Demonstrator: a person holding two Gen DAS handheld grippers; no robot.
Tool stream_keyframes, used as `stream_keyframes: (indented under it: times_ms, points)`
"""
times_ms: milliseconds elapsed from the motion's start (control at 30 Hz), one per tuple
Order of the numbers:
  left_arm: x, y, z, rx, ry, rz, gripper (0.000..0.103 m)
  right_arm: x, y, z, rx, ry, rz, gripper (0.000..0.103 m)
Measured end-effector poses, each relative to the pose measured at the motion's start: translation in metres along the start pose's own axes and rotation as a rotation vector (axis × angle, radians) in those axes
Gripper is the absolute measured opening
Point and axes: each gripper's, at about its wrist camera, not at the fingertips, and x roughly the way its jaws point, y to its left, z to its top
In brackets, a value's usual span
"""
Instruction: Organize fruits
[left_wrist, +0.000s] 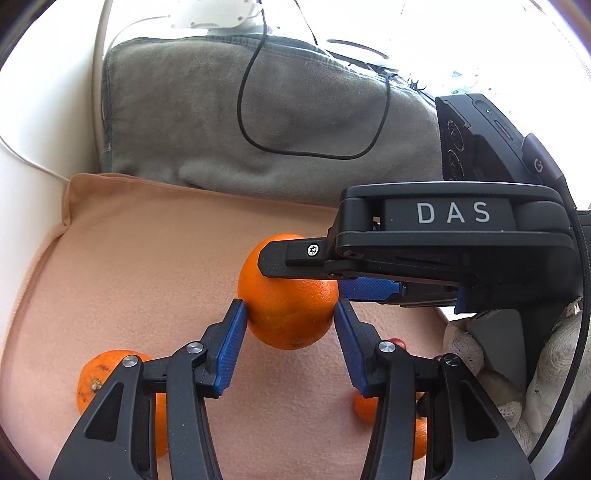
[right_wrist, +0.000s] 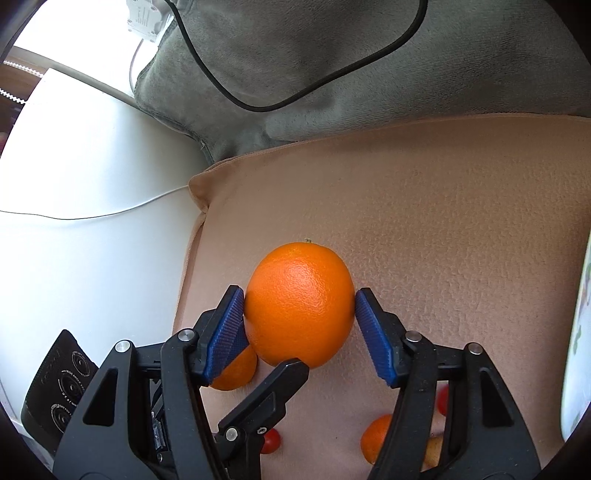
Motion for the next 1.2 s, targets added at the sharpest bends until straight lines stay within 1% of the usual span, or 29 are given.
stream_keyframes:
  times_ms: [167,400,767,1033,1200]
  points:
    - [-0.006,-0.021,0.001,0.025,-0.020,-0.012,0.047,-0.025,-0.006,-0.008,0.002,-0.032,0.005,0.066]
    - [-0.010,-0.054,-0.004,0.061,-0.036,-0.044,0.047,-0.066,-0.027,-0.027,0.021,-0.079,0.006,0.066]
    - [-0.011,-0.112,-0.014,0.124,-0.040,-0.128,0.047,-0.127,-0.063,-0.052,0.066,-0.174,-0.038,0.066]
    - [-0.001,-0.148,-0.021,0.164,-0.006,-0.183,0.047,-0.160,-0.096,-0.067,0.127,-0.210,-0.058,0.065]
    - [0.007,-0.168,-0.026,0.193,0.016,-0.204,0.047,-0.170,-0.113,-0.072,0.163,-0.224,-0.077,0.065]
